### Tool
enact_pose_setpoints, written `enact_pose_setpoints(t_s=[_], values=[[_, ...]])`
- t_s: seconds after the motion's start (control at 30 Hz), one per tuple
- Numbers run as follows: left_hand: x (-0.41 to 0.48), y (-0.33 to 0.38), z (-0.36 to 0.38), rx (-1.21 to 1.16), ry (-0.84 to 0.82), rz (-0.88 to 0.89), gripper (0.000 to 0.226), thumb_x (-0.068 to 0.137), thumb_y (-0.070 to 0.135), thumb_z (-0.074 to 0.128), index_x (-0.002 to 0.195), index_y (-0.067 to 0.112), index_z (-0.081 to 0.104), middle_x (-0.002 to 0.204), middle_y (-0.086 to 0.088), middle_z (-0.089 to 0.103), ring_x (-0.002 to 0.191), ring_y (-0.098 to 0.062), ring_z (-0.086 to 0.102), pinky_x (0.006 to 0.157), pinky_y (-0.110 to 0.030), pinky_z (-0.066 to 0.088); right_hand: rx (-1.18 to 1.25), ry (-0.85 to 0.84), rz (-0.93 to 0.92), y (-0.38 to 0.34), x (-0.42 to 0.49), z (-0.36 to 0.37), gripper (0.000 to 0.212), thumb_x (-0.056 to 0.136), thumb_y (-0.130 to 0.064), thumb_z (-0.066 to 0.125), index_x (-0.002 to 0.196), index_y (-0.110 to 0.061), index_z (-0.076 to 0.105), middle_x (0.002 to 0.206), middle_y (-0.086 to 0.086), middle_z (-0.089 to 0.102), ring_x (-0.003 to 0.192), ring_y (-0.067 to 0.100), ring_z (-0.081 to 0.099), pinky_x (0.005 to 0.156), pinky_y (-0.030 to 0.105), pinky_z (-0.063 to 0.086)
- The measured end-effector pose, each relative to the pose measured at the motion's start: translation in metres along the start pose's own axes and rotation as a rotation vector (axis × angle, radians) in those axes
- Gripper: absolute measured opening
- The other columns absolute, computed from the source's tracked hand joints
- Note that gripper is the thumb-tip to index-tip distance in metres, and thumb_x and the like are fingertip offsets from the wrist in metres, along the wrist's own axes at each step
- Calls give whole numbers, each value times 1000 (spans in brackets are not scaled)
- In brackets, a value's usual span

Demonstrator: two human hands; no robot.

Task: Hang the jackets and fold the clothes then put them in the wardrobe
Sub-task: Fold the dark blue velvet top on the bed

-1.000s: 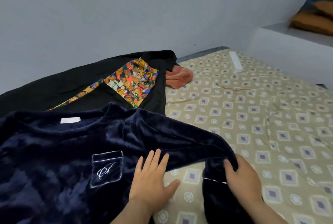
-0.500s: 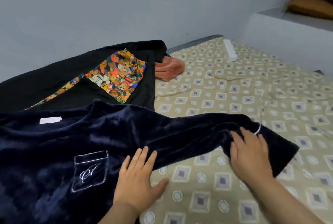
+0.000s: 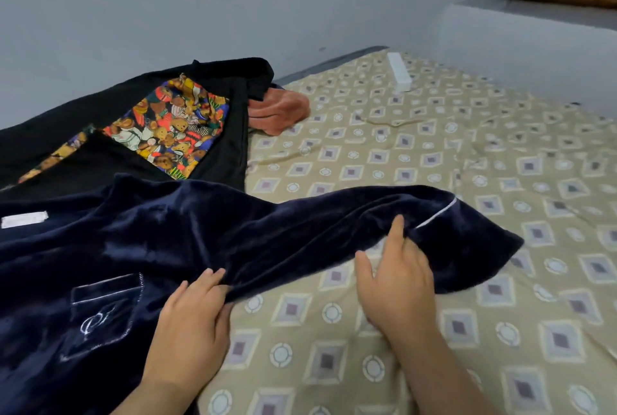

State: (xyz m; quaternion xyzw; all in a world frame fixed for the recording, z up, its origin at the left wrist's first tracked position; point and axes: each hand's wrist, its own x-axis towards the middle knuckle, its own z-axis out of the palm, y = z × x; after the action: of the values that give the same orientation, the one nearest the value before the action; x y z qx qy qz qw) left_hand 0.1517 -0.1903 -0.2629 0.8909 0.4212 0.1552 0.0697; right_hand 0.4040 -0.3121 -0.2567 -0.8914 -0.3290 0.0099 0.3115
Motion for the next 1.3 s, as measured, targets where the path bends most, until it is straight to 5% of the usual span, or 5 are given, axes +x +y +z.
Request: enact_pose_setpoints(t_s=[0.37,0.5,0.67,1.07,1.3], values=[[27,34,-10,145,25,-8,34,68,48,51,80,17,61,82,4,52,78,-23,53,82,-43,48,409,237,62,4,55,7,39,100,-28,49,134,-11,61,142,9,45,131,25,43,109,35,34],[65,76,-1,126,-159,155,83,71,49,57,148,21,43,154,-9,38,141,-30,35,115,-42,28,664,162,226,9,57,6,40,98,-31,53,137,-21,57,156,-8,27,114,-12,48,99,24,40],[109,115,16,130,-486,150,93,74,82,30,155,41,6,166,-4,3,152,-21,-5,121,-48,-11,777,233,443,15,66,-5,4,92,-35,61,93,-33,58,117,7,59,69,1,57,65,27,43],[163,125,42,-94,-433,54,66,94,62,37,154,43,17,166,6,2,152,-10,-8,122,-36,-9,1025,389,510,24,72,-9,79,88,-29,69,151,-42,24,155,-13,35,136,7,43,104,28,42],[142,121,45,131,-396,309,97,72,92,9,150,43,-21,160,0,-30,143,-11,-36,121,-44,-15,1101,599,517,26,71,-15,75,87,-8,62,148,-42,34,129,-42,41,113,-28,43,85,0,38]])
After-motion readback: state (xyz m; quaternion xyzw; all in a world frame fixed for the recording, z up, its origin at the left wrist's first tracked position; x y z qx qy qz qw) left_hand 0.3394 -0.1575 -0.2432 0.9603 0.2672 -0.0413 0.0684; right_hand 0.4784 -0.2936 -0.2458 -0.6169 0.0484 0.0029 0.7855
